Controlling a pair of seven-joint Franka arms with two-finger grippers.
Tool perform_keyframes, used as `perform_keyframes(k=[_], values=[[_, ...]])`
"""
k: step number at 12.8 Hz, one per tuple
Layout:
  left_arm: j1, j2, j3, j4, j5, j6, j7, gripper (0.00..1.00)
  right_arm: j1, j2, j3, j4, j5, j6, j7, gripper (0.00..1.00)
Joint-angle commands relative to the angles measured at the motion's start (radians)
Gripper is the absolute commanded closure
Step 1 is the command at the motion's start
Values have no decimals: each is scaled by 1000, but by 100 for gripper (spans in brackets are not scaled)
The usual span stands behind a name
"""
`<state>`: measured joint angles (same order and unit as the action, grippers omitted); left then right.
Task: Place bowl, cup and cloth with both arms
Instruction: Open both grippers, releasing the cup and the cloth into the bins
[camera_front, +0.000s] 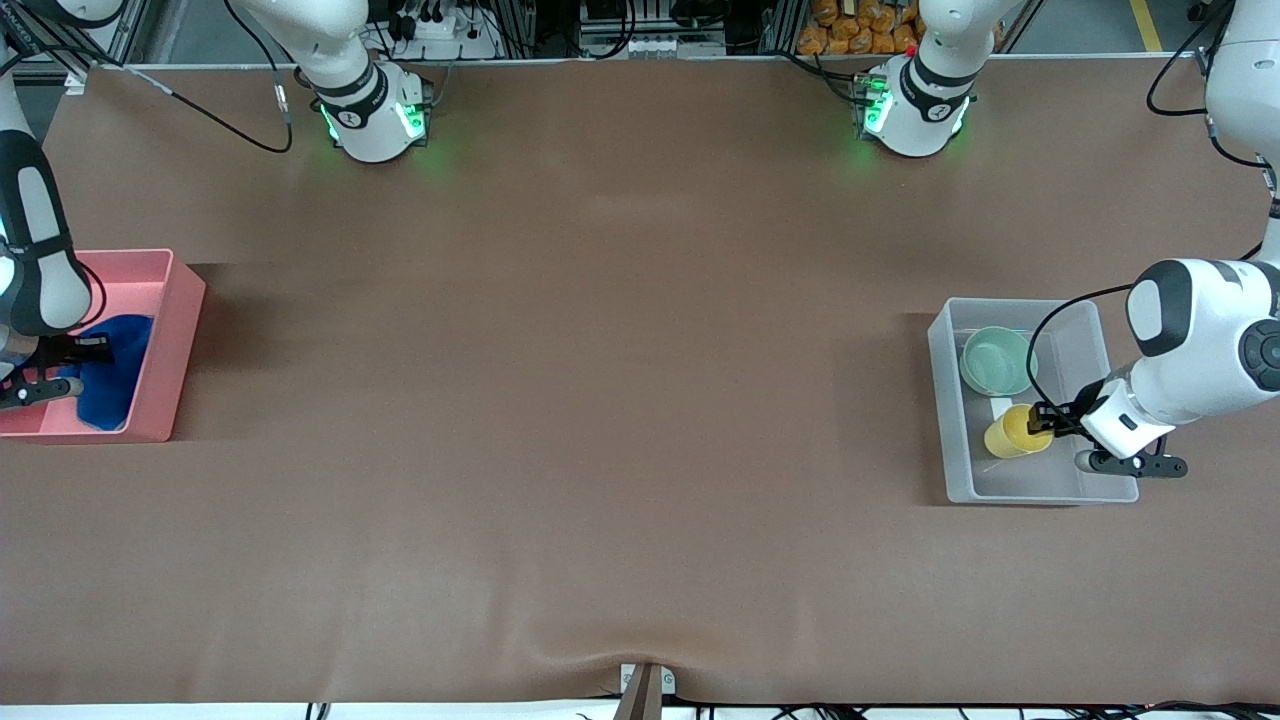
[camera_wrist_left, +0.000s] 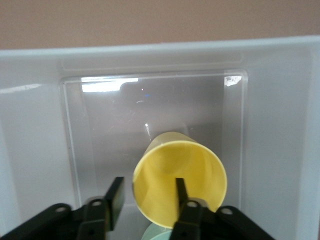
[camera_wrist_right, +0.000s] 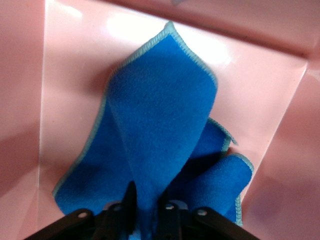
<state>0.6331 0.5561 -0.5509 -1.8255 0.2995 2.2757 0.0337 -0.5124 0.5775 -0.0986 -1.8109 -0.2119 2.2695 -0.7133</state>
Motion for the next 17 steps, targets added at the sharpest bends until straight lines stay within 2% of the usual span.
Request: perform_keyframes(k=[1,3,6,10,11,14,17], values=[[14,-40,-11,9,27,-5,2,0,-17,-11,20,18,16,-13,-17,0],[13,-123,-24,9,9,-53,-9,0,-3,-65,23,19,16,-57,-15,0],[13,-261,-66,9,-51,-128,-72,0,31,-198,45,19,19,-175,-2,0],[13,-464,-124,14,-80,-271,-231,0,142,-362,46,19,62,-326,86,0],[11,-496,-124,44,-103,-316,-239,0,179,-390,46,19,62,-362,134,0],[11,-496,-123,222,-238,-507,-250,0,282,-468,48,19,65,-432,254,0],[11,-499,-122,322,-241,-620,-250,0,369,-556,48,19,141,-542,394,0]])
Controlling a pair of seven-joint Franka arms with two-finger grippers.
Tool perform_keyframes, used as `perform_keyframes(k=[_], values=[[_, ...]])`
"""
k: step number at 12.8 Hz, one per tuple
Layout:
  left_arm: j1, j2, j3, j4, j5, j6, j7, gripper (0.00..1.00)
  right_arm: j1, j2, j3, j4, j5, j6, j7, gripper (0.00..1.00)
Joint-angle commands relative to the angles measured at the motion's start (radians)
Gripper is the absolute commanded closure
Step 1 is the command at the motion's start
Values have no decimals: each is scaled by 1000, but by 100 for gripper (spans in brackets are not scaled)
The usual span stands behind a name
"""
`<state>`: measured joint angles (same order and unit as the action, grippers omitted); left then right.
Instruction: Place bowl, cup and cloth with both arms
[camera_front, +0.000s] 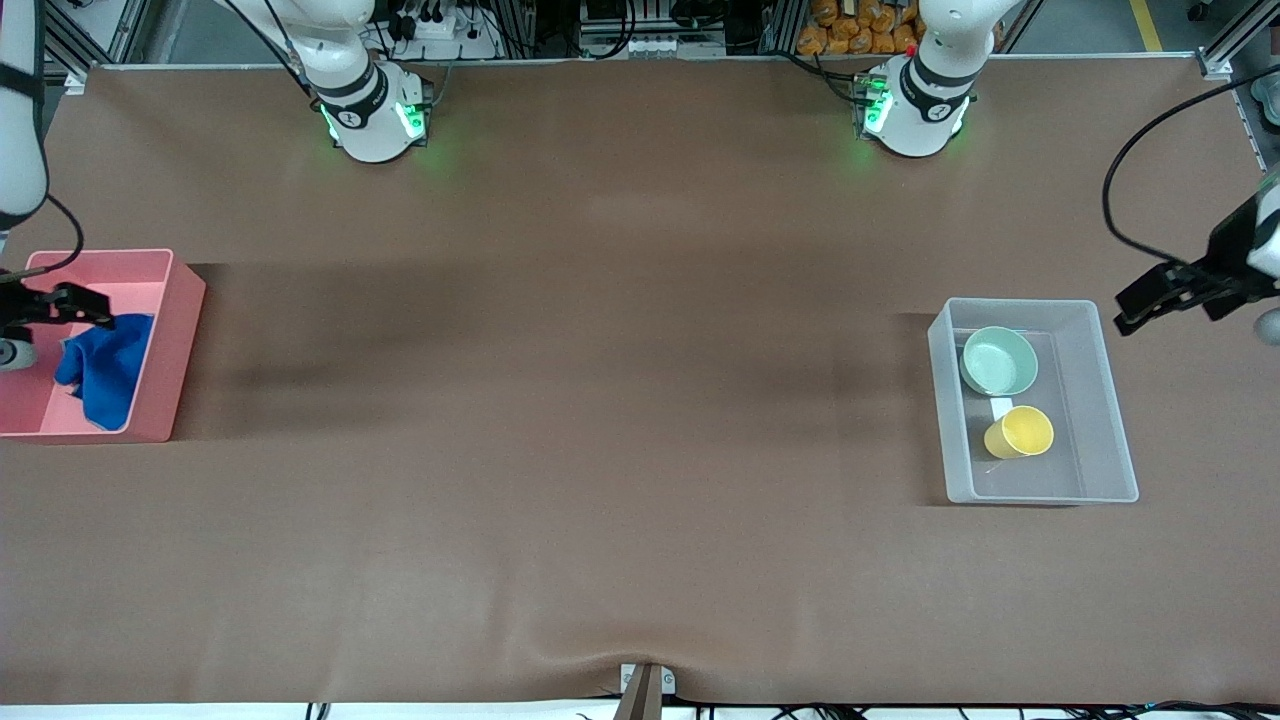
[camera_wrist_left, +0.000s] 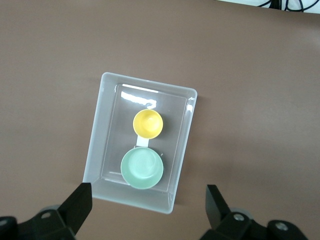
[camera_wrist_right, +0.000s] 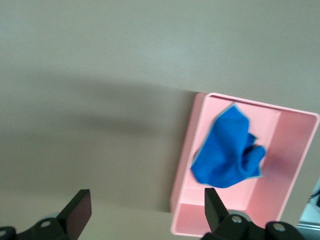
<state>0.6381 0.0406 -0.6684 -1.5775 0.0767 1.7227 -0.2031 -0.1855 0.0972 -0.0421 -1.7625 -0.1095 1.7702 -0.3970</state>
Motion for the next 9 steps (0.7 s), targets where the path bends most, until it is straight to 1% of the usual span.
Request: perform_keyframes(k=[1,2,3,4,5,6,7,9], values=[[3,21,1,100,-20,-86,-12,0,79,-103,-9,-28,42,-64,131,0],[-15,13,15,105,-17,-89,-13,0,107,-125,-5,-26,48,-93,182,0],[-74,13,59,105,-15,-95,-13,0,142,-146,-15,-8,50,-125,214,0],[-178,10,175,106,-15,-98,-15,0,165,-157,-18,9,50,-155,225,0],[-301,10,307,108,-17,-109,-15,0,179,-157,-24,38,50,-188,225,0],[-384,7,416,108,-27,-121,-10,0,178,-157,-30,91,51,-237,227,0],[-417,2,464,106,-41,-138,-9,0,175,-155,-31,131,79,-273,228,0],[-455,-1,510,102,-49,-158,-6,0,163,-157,-32,181,151,-322,303,0]])
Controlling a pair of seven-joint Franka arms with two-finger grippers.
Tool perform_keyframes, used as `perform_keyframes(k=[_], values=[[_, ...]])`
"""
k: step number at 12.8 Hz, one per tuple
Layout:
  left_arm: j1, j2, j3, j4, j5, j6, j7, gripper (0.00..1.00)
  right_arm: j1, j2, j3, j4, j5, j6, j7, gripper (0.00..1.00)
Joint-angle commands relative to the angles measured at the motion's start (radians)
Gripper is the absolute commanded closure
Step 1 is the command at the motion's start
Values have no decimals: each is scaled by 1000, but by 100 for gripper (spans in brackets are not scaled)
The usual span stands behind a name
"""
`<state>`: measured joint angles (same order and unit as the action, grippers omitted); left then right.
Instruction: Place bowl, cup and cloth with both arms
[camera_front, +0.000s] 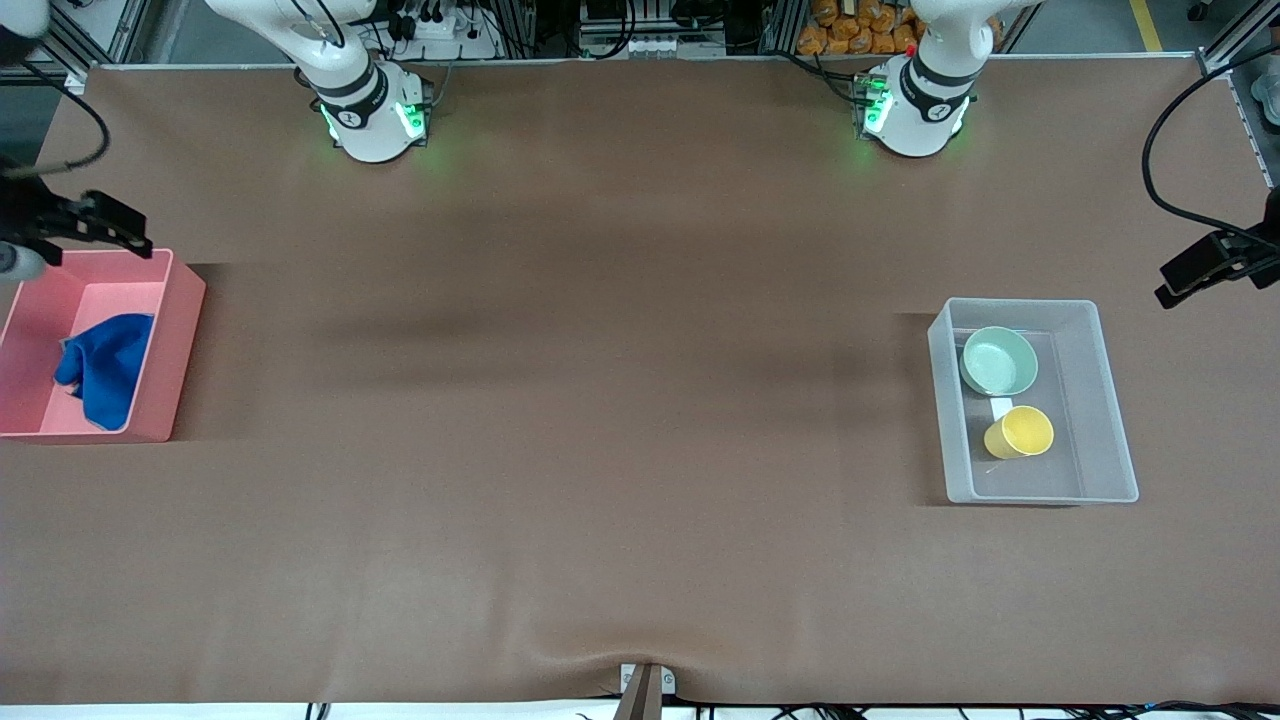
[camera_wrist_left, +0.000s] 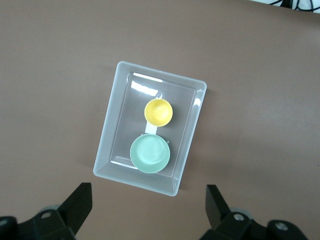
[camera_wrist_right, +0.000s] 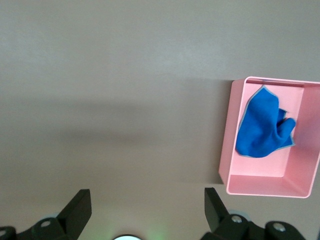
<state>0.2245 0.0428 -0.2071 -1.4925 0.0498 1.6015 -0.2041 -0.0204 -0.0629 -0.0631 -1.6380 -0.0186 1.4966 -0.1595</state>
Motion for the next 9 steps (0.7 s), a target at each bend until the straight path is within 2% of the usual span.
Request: perform_keyframes(k=[1,2,9], values=[[-74,-11,81,15,-22,-49,-3,0,-3,3,-9,72,80,-62,102,0],[-94,-15,106,11,-22,-51,-3,0,2,3,-6,81,71,-64,107,0],[-99,-31,107,6,-22,-66,6,0,0,9,-9,104,62,-62,94,0]])
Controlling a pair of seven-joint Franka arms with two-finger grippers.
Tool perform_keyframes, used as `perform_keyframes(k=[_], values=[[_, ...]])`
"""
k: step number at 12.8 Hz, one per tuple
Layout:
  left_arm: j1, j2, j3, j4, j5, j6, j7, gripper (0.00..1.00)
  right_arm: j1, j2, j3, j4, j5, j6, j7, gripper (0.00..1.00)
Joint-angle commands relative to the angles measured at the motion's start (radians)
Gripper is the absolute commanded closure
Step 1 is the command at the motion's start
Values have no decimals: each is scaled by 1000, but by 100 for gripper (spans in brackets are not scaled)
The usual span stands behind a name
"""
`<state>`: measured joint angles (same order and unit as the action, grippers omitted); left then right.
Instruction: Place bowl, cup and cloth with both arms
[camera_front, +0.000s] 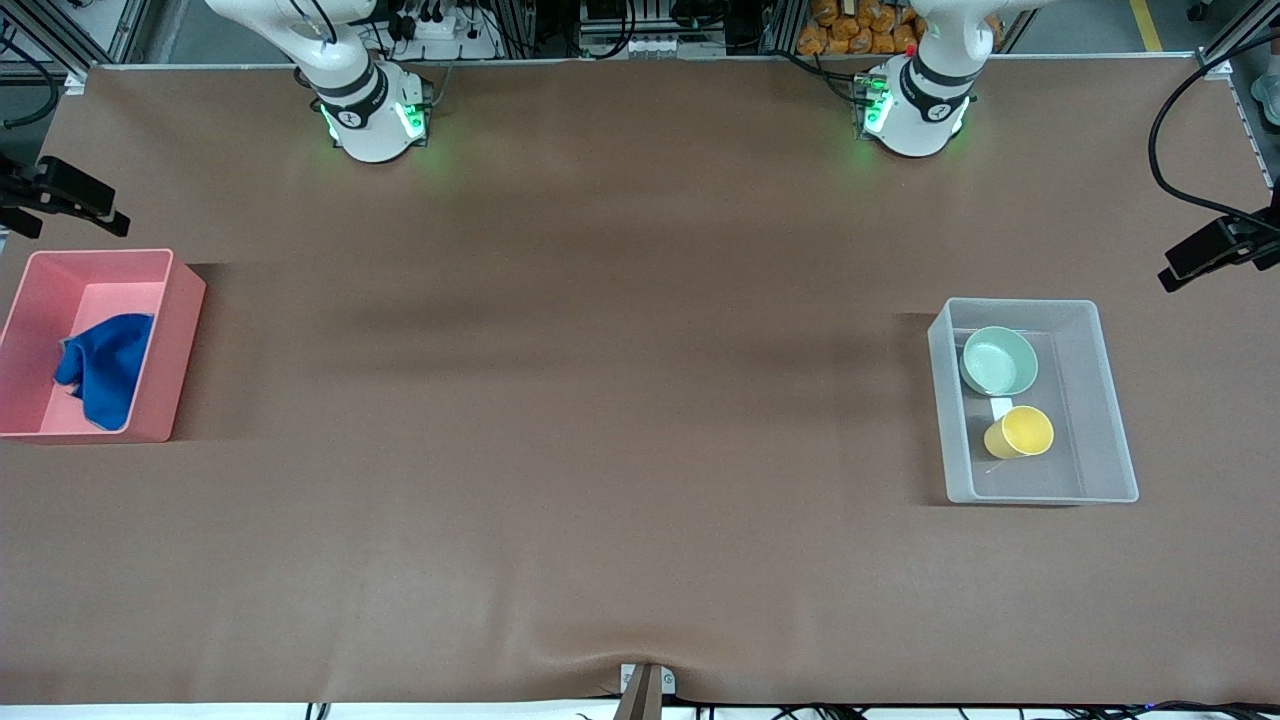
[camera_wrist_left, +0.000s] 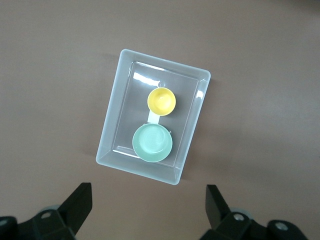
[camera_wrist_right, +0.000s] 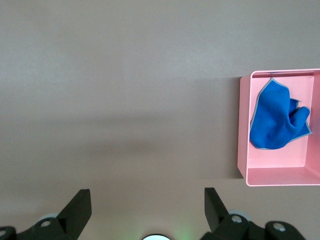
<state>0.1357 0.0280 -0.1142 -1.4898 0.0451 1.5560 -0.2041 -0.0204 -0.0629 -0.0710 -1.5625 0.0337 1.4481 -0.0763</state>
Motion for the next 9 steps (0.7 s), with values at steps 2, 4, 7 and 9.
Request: perform_keyframes(k=[2,4,7,9], values=[[-10,-17,14,5,-17,-27,9,0,-6,11,-1,29,2,-12,10,0],[-11,-20,14,3,-17,-31,17,0,-6,11,0,29,2,-14,10,0],[-11,-30,14,-4,-17,-45,28,0,-6,12,0,27,-1,-11,9,0],[-11,-30,7,0,-17,-48,78,0,-6,11,0,25,-3,-12,9,0]])
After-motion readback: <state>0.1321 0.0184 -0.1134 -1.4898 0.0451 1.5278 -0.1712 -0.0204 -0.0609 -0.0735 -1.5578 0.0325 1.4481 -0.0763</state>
